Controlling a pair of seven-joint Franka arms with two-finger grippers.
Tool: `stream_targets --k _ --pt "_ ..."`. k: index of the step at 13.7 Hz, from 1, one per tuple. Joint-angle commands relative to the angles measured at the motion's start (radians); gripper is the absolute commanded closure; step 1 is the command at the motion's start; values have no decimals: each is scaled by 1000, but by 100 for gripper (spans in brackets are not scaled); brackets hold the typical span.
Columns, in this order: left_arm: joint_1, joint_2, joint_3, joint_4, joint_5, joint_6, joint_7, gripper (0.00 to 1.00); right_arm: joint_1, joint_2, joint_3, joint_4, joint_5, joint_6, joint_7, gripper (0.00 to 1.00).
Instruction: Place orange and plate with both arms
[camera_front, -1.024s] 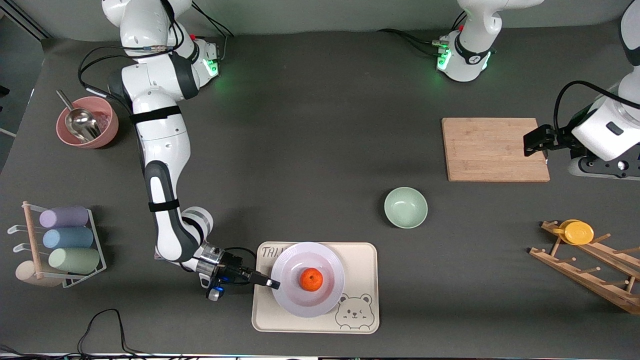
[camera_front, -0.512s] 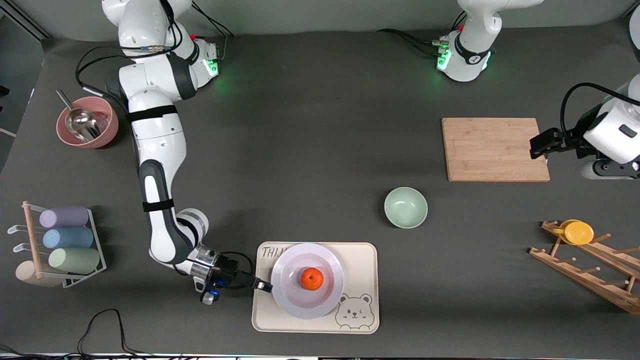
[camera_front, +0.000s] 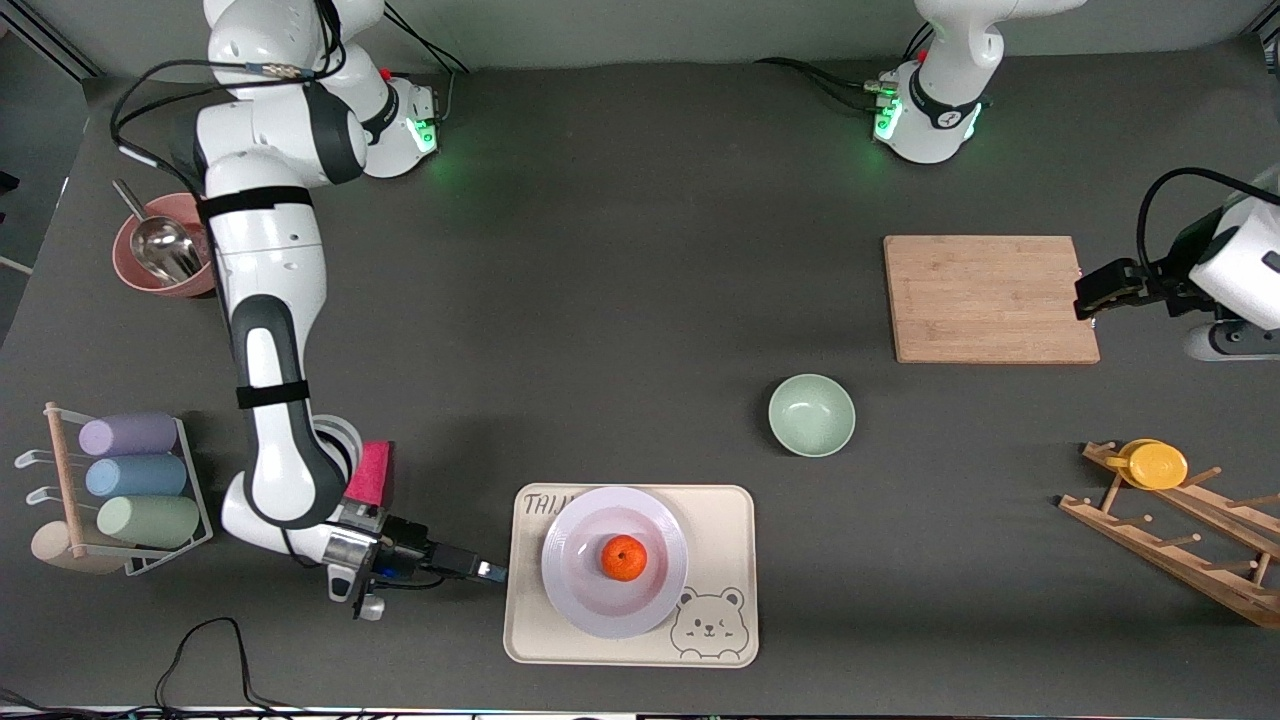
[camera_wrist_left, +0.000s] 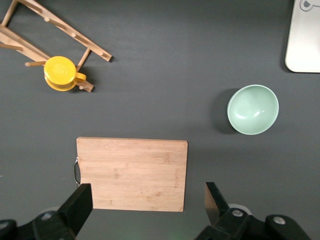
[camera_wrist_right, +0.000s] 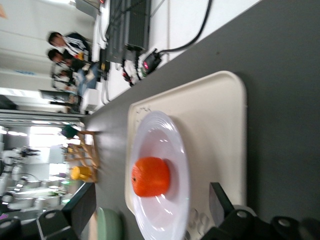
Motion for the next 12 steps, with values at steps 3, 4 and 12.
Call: stream_targets --k 3,4,12 --pt "15 7 -5 19 6 3 -4 0 31 -316 -61 -332 -401 2 79 0" --pt "15 5 -5 18 5 0 -4 0 37 -365 -67 -375 -484 2 102 0" --pt "13 5 -7 19 8 -11 -3 0 366 -585 -427 -564 -859 -38 156 0"
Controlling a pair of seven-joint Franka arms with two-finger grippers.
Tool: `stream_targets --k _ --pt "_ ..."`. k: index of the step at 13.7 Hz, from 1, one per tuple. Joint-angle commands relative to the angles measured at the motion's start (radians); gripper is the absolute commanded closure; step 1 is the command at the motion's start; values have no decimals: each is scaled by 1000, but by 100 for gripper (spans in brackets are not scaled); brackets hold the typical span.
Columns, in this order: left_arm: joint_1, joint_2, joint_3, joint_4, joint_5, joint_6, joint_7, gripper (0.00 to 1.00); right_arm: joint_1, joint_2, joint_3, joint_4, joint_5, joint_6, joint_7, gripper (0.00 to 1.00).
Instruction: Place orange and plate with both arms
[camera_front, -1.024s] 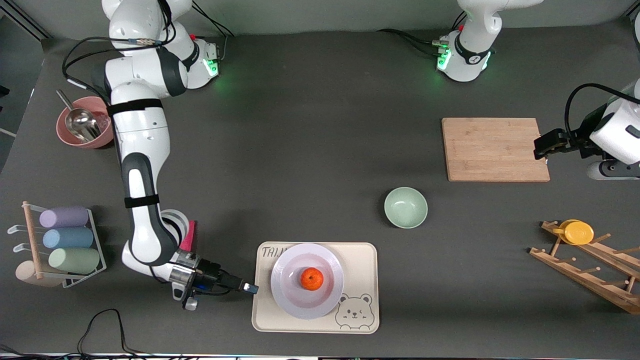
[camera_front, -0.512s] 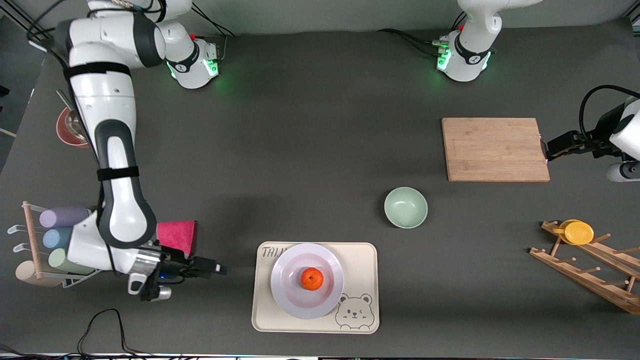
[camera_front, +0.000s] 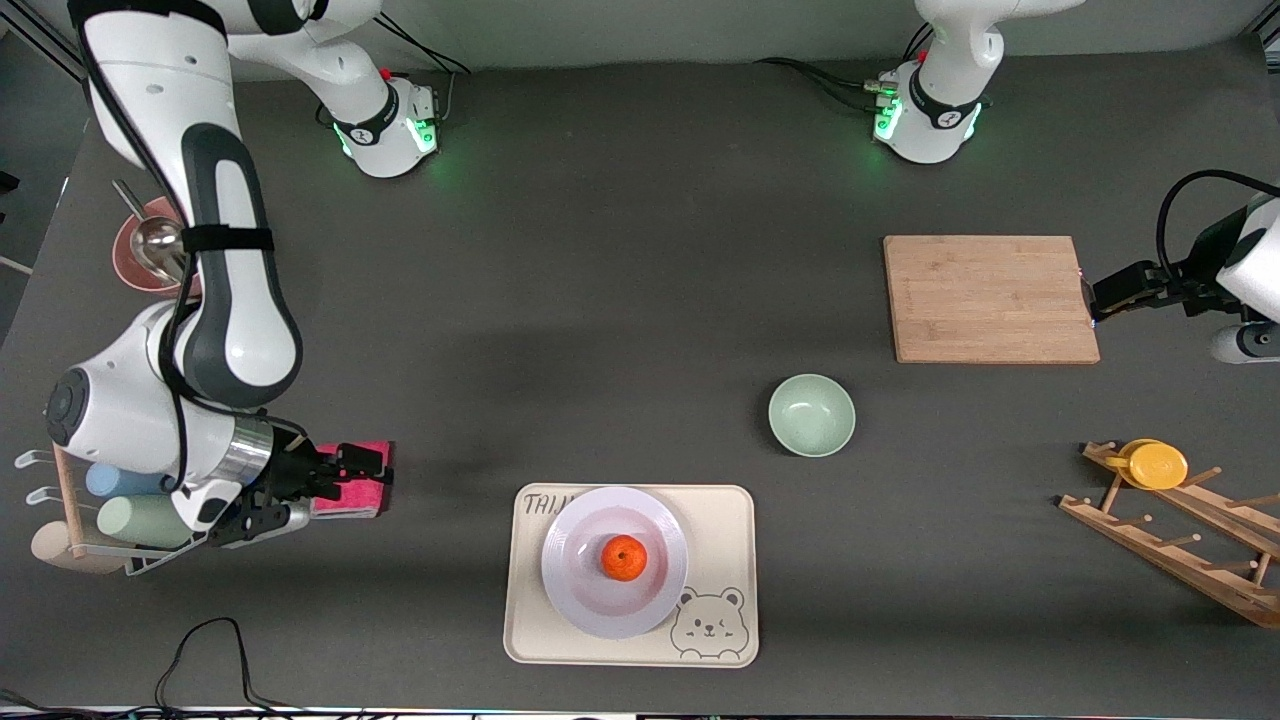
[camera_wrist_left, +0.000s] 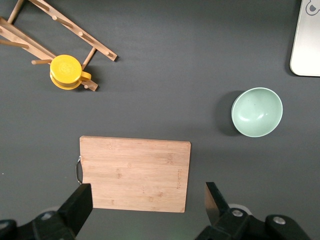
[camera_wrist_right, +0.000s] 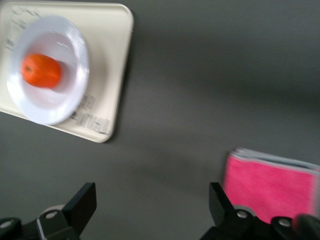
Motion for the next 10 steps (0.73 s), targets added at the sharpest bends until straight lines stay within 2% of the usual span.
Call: stream_targets --k 1,3,5,10 --pt "-2 6 -4 17 9 -11 -3 0 120 -64 -128 -49 -73 -58 33 0" --pt "-2 6 -4 17 9 -11 -3 0 134 -98 -144 -37 -85 -112 115 0" --pt "-1 6 -4 17 9 -11 -2 0 129 -123 -137 22 -175 -179 232 0" --pt "-1 8 -4 17 9 -10 8 0 108 -130 -150 216 -239 -399 232 0"
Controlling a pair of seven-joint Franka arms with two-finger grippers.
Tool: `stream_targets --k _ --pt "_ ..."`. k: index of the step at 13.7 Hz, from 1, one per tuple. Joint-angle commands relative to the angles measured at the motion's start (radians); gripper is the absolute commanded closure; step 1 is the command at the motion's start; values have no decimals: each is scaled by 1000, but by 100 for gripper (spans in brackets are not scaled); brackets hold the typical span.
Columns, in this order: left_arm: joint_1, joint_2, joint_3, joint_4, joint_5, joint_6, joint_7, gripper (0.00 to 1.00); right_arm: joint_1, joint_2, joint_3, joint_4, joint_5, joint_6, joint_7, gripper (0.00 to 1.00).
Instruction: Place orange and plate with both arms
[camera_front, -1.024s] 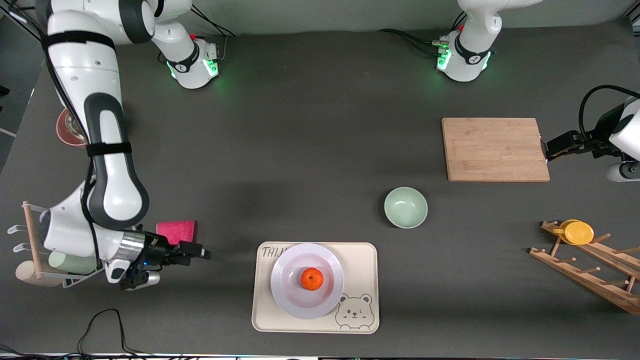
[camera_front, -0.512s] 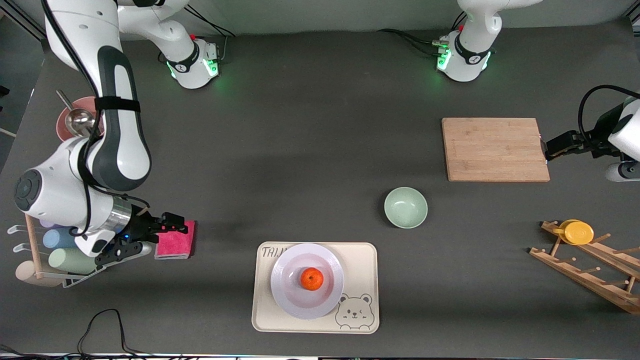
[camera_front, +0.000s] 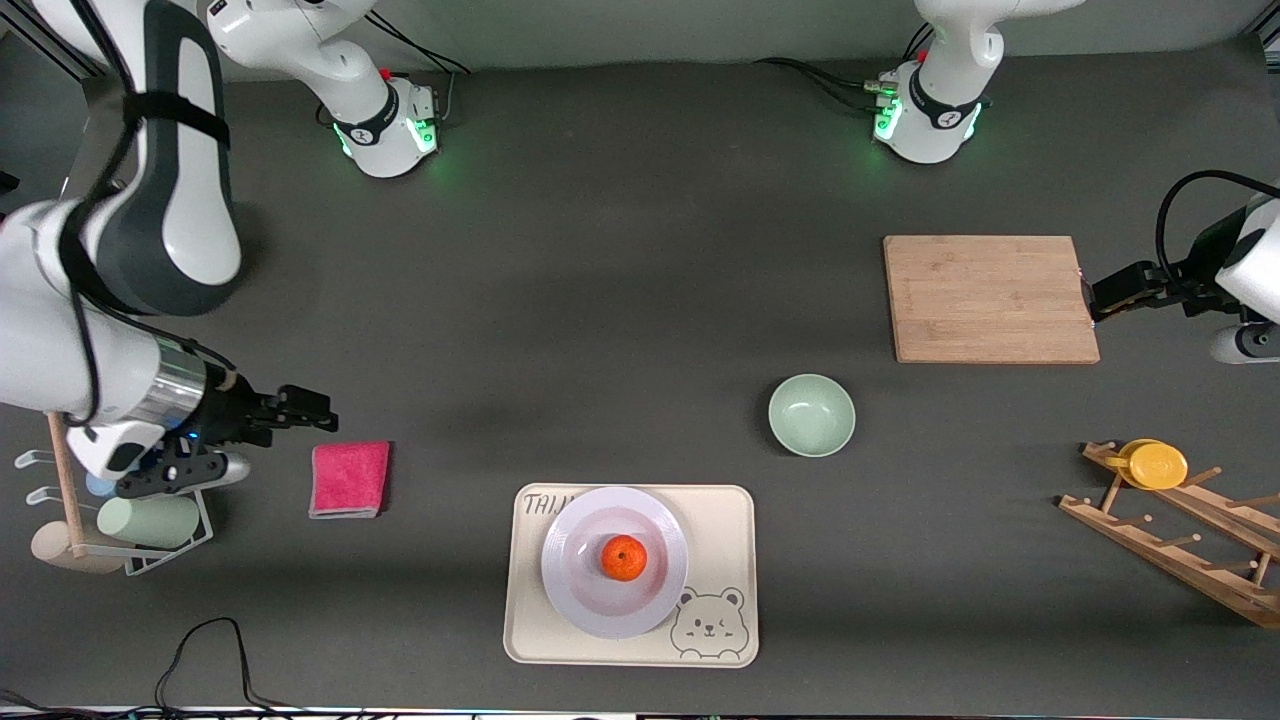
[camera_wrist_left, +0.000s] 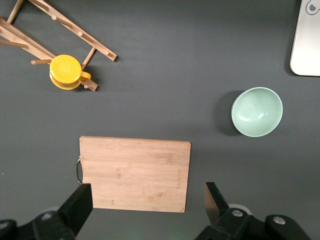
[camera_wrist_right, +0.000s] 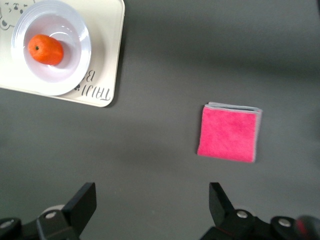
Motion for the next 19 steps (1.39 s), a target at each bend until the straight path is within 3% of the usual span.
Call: stream_targets --k 1,6,10,11,14,19 --pt "-1 9 -3 17 9 -9 9 0 -16 7 -4 94 -40 -87 27 0" --pt "-1 7 -3 19 20 -9 9 0 -27 5 -5 201 -75 -195 26 0" --pt "-7 10 -3 19 23 -8 9 0 -71 -56 15 203 -95 -242 16 0" --pt "-8 9 -3 19 25 -8 9 0 -112 -80 57 200 -132 -265 10 0" --pt "-5 9 -3 19 25 -8 9 0 -298 -183 307 134 -279 -278 -17 0" --pt "-10 9 -3 19 25 -6 9 0 -537 -294 576 -51 -342 -174 -14 0"
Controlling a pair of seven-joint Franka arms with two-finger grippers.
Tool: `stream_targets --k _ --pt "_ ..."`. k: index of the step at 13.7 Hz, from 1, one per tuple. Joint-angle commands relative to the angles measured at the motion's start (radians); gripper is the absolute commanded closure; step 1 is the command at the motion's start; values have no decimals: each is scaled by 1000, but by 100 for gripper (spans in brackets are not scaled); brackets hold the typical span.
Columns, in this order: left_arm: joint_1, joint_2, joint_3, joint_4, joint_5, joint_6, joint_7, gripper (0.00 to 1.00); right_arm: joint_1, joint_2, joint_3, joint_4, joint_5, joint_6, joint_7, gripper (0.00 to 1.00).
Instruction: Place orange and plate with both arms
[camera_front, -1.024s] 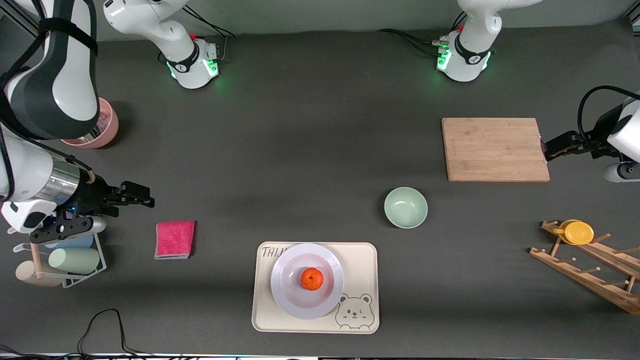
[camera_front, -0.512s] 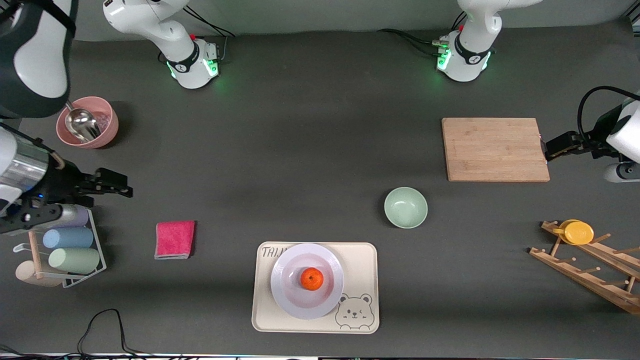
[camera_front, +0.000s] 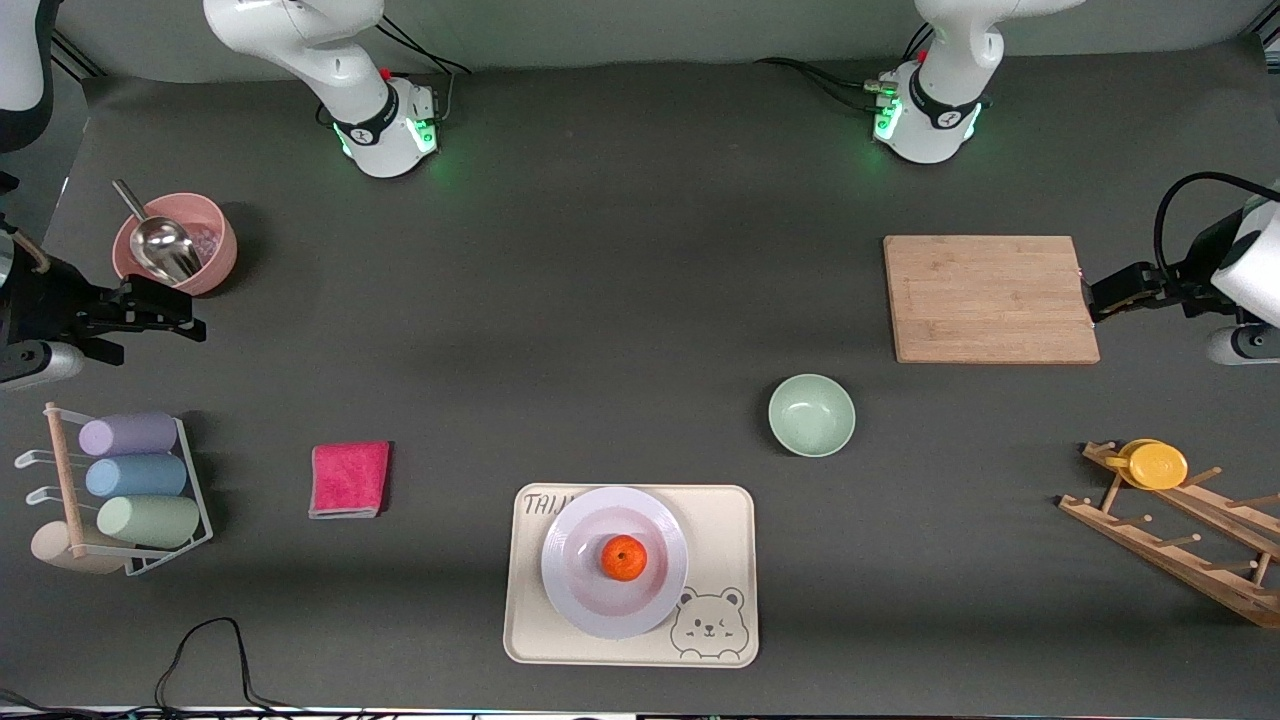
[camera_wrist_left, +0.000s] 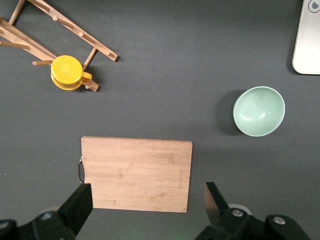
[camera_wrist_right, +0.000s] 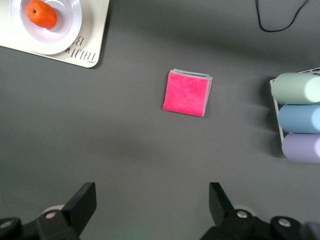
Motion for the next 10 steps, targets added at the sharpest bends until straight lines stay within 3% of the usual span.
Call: stream_targets --k 1,5,10 --pt "-9 8 -1 19 16 -3 7 0 -123 -88 162 -150 -68 86 2 0" --pt "-4 8 0 19 16 -2 7 0 -220 -103 333 -216 -68 113 189 0" --pt "-4 8 0 19 16 1 7 0 -259 -142 349 -227 -70 81 172 0"
